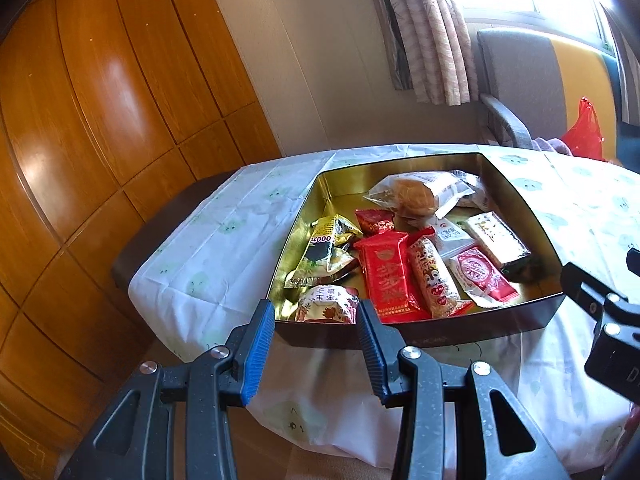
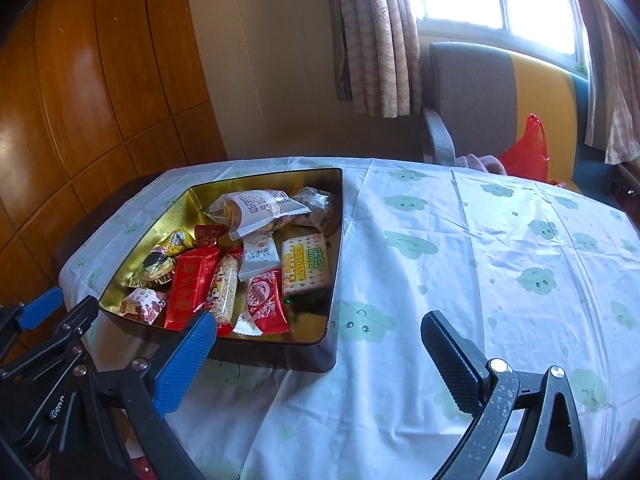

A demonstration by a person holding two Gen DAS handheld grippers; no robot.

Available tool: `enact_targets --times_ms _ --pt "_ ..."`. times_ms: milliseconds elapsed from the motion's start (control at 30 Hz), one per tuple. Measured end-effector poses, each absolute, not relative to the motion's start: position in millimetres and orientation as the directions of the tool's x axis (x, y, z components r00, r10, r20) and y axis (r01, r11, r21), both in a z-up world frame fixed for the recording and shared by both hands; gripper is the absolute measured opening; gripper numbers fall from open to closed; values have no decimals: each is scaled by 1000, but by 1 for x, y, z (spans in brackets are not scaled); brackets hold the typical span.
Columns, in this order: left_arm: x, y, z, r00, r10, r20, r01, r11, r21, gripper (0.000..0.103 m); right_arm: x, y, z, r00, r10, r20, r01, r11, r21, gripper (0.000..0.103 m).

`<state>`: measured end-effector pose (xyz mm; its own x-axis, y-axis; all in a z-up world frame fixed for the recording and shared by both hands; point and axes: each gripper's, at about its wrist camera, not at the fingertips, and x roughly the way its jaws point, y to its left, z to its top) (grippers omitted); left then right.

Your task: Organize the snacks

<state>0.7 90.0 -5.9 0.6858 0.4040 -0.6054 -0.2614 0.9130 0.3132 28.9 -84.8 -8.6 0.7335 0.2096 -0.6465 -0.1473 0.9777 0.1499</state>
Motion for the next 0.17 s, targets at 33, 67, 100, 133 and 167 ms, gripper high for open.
enact_targets --times_ms 33,67,100,133,167 --pt "1 89 -6 686 406 -603 -261 912 317 43 29 -86 -9 733 209 -647 -144 978 152 103" --pt "1 88 -7 687 406 -603 -260 912 318 43 29 -87 -9 733 207 -648 -141 978 153 103" --pt "1 87 -7 687 401 -605 -254 914 317 43 29 -89 -10 732 205 -649 -138 978 154 103" --pt "1 86 -7 687 396 -609 -248 916 316 43 30 -90 -10 733 203 -649 -135 979 155 103" --pt "2 84 -8 685 393 -614 -244 917 315 43 30 -92 -11 734 199 -649 -131 980 152 103"
